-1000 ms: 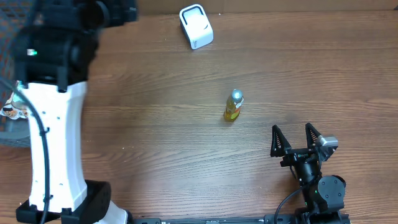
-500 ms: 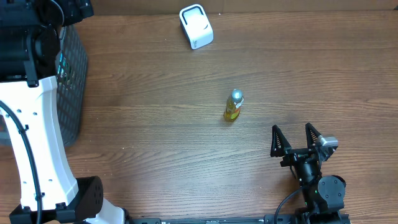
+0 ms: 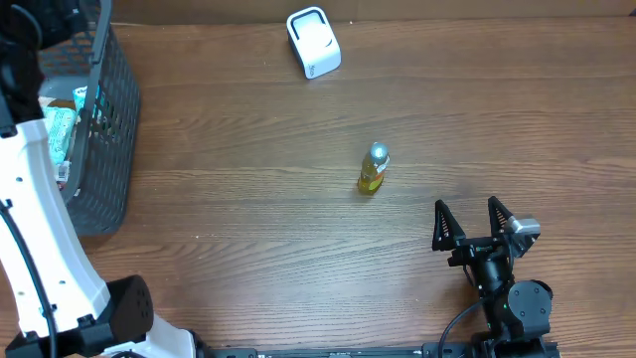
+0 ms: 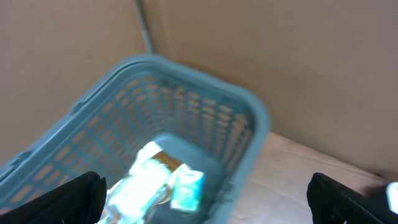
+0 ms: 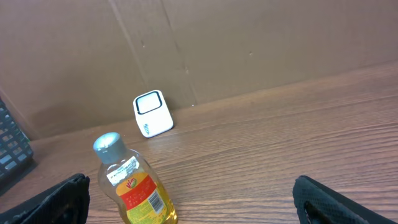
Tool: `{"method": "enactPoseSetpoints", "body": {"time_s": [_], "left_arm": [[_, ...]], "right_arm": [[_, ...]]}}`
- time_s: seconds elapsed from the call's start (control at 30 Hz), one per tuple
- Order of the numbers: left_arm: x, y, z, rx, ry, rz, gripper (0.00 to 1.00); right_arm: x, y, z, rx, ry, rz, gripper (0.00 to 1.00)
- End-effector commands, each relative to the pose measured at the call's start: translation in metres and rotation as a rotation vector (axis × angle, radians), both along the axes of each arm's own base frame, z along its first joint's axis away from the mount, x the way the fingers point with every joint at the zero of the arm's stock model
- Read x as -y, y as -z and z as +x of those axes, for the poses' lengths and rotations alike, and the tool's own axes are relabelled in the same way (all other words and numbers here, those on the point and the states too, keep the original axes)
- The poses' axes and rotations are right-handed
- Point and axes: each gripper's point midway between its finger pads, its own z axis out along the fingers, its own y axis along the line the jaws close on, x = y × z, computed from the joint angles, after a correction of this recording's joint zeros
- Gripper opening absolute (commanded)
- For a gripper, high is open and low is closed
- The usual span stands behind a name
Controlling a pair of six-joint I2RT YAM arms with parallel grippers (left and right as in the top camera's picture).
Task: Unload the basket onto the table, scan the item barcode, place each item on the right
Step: 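Move the left gripper back over the grey basket, then grasp the green Kleenex tissue pack in the basket with the left gripper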
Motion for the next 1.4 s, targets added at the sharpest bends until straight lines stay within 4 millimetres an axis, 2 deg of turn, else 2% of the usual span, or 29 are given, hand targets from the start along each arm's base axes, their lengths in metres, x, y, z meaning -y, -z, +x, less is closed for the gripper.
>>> {"method": "enactPoseSetpoints", "body": {"time_s": [0.0,0.23,0.4,0.6,0.97,1.2,1.37], "left_arm": [[-0.03,0.025,0.0,-0.087,-0.052,0.011,1.0],[-0.073,0.095,0.002,-0.26,-0.097,-0.108,1.0],[-0.081,0.151,0.013,-0.355,0.013,-0.254,1.0],[-0.092,0.209,0.022,-0.451,0.063,-0.365,1.0],[-0.081,0.26,0.05,-0.512,0.2,-0.387,1.0],[-0.07,0.296,0.059,-0.562,0.302,-0.419,1.0],[-0.07,0.31,0.062,-0.579,0.328,-0.42,1.0]], "right_arm": [[0.002,0.002,0.001,0.0,0.009,0.004,1.0],[0.002,0.003,0.001,0.0,0.009,0.004,1.0],[0.002,0.002,0.001,0.0,0.009,0.004,1.0],[0.002,0.003,0.001,0.0,0.009,0.004,1.0],[0.002,0.002,0.001,0.0,0.009,0.004,1.0],[0.002,0.002,0.001,0.0,0.009,0.004,1.0],[0.002,0.003,0.001,0.0,0.009,0.004,1.0]]}}
